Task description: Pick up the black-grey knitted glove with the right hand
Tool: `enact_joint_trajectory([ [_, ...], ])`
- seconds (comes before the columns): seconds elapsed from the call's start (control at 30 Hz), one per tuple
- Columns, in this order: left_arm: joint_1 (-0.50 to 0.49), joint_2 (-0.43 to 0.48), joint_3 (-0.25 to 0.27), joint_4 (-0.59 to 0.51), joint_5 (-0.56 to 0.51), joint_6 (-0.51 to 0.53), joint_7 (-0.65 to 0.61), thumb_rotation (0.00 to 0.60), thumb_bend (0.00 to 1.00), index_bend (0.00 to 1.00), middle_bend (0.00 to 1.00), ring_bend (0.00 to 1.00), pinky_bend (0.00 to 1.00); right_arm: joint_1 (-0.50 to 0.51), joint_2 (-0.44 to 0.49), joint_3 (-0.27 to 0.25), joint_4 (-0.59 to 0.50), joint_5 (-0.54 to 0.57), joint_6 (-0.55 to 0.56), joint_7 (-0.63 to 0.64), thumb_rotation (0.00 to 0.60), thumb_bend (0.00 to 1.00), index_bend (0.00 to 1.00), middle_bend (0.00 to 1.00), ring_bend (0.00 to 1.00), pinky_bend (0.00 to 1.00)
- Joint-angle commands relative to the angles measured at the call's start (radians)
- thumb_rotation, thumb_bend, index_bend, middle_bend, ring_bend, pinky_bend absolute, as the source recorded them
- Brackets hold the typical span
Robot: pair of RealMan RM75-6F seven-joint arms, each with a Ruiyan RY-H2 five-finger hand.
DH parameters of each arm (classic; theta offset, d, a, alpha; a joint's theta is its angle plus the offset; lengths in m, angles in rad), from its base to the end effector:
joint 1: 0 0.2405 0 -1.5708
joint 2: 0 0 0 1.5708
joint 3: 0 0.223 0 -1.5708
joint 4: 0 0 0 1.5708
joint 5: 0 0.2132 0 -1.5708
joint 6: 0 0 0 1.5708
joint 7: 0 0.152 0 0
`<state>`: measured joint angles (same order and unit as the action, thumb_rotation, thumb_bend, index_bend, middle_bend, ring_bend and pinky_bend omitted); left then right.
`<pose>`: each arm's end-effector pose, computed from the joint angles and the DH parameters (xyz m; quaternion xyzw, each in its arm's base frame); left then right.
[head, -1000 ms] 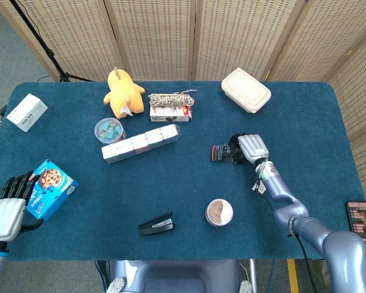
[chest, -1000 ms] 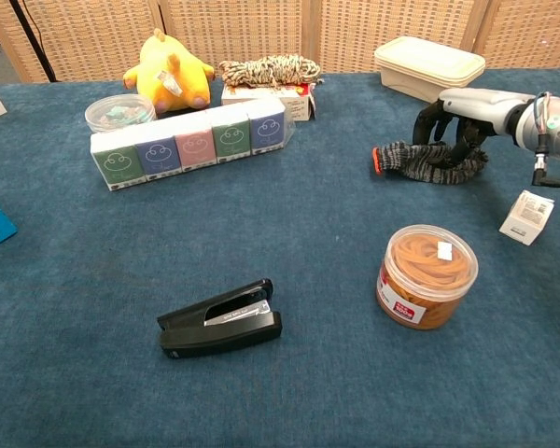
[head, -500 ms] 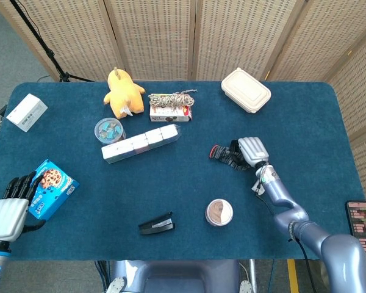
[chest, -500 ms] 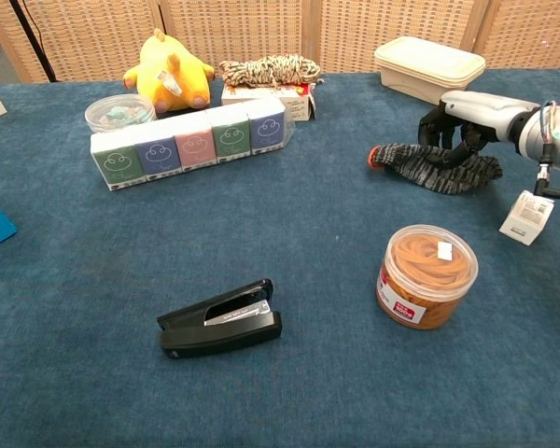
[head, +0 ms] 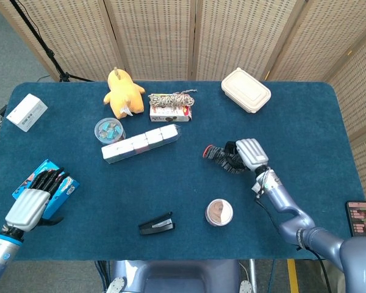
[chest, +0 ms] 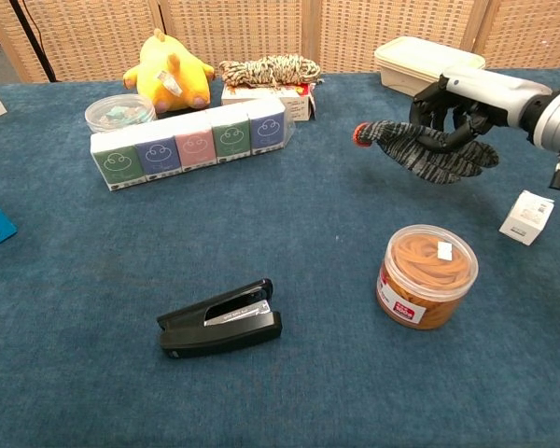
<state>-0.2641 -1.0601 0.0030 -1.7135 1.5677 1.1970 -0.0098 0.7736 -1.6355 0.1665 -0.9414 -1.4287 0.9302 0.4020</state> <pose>-0.2450 0.2120 0.0986 -0.7051 -0.4170 -0.3487 0.4553 -0.1767 -0.3935 0.0017 0.6869 -0.4262 0.4485 0.3812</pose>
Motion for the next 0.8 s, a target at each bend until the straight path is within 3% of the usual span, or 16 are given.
enact_joint_trajectory([
  [0.03, -0.07, 0.02, -0.002, 0.03, 0.082, -0.044, -0.106, 0.6, 0.09, 0.0, 0.0, 0.0, 0.0, -0.009, 0.058, -0.006, -0.113, -0.035, 0.047, -0.013, 0.6, 0.58, 0.59, 0.59, 0.53, 0.67],
  [0.27, -0.199, 0.0, 0.026, 0.128, 0.288, -0.03, -0.387, 0.6, 0.09, 0.0, 0.0, 0.0, 0.0, 0.002, 0.132, 0.006, -0.328, -0.06, 0.072, -0.042, 0.6, 0.58, 0.59, 0.59, 0.53, 0.67],
  [0.43, -0.276, -0.009, 0.046, 0.144, 0.347, -0.042, -0.507, 0.6, 0.09, 0.0, 0.0, 0.0, 0.0, 0.012, 0.172, 0.026, -0.474, -0.043, 0.057, -0.015, 0.6, 0.58, 0.59, 0.59, 0.53, 0.67],
  [0.8, -0.401, 0.071, 0.053, 0.011, 0.344, -0.145, -0.525, 0.6, 0.09, 0.0, 0.0, 0.0, 0.0, 0.028, 0.154, 0.047, -0.578, 0.012, 0.034, -0.061, 0.6, 0.58, 0.6, 0.59, 0.53, 0.67],
])
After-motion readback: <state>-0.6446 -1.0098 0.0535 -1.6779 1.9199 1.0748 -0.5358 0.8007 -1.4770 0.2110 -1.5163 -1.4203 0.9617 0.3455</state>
